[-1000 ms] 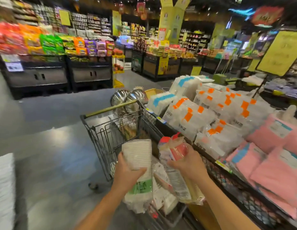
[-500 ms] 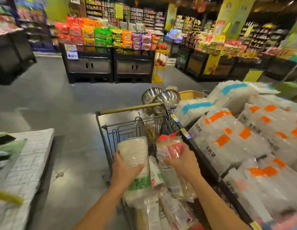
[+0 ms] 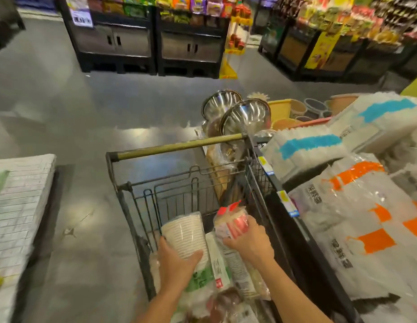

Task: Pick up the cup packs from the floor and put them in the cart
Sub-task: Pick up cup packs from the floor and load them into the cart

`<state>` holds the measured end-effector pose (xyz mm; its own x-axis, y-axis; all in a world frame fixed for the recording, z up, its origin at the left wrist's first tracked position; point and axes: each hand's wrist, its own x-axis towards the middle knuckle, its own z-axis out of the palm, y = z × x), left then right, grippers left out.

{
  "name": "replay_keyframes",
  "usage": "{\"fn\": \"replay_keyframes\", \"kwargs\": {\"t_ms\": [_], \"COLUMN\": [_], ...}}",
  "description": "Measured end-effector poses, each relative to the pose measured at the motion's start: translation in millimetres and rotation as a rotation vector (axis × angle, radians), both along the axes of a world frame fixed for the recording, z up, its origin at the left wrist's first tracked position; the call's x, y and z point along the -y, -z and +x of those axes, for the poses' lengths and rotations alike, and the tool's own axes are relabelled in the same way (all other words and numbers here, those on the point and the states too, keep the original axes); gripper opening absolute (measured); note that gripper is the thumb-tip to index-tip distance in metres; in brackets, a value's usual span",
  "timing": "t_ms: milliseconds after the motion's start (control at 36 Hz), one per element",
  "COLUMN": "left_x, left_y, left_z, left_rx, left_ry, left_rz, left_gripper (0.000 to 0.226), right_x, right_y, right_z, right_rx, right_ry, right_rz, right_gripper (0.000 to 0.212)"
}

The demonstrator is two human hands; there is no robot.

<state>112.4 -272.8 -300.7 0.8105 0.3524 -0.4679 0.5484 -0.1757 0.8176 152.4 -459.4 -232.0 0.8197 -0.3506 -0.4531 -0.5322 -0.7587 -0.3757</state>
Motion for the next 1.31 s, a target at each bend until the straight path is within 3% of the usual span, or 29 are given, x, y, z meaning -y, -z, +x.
{"fn": "replay_keyframes", "kwargs": {"t_ms": [139,306,472,639,806,1083,1306], "left_x": [7.8,15.6,17.8,22.0,25.9,68.4,122.4], "left_y": [52.8,96.7,112.9,110.0,84.7,-38.8,-140.6], "left_z": [20.0,32.7,44.9,43.3,49.6,103.4,67.9], "left_rx": [-0.195,-0.346,-0.352,-0.349,-0.271,0.088,0.403], "left_ry": [-0.063,-0.08,-0.042,0.086,0.436,1.23,1.537], "left_rz": [-0.047,-0.05,-0.038,0.059,0.327,0.645,0.827], "left_gripper": [0.129,0.131,0.126,0.123,0.111,0.055,0.055], "right_x": [-3.2,3.2,8.5,12.3,21.6,61.8,98.2], "right_y": [51.1,93.0,117.8,123.9,93.2,-7.9,-88.6], "right_z": [41.7,64.2,74.0,74.3,63.1,14.2,-92.5], "right_rx": [-0.112,-0.221,-0.246,-0.198,-0.153,-0.092,0.04], "right_ry": [-0.013,-0.02,-0.009,-0.013,-0.114,-0.164,0.047], "right_rz": [-0.067,-0.097,-0.108,-0.144,-0.185,-0.276,-0.308], "right_gripper": [0.107,0.108,0.1,0.108,0.08,0.047,0.048]}}
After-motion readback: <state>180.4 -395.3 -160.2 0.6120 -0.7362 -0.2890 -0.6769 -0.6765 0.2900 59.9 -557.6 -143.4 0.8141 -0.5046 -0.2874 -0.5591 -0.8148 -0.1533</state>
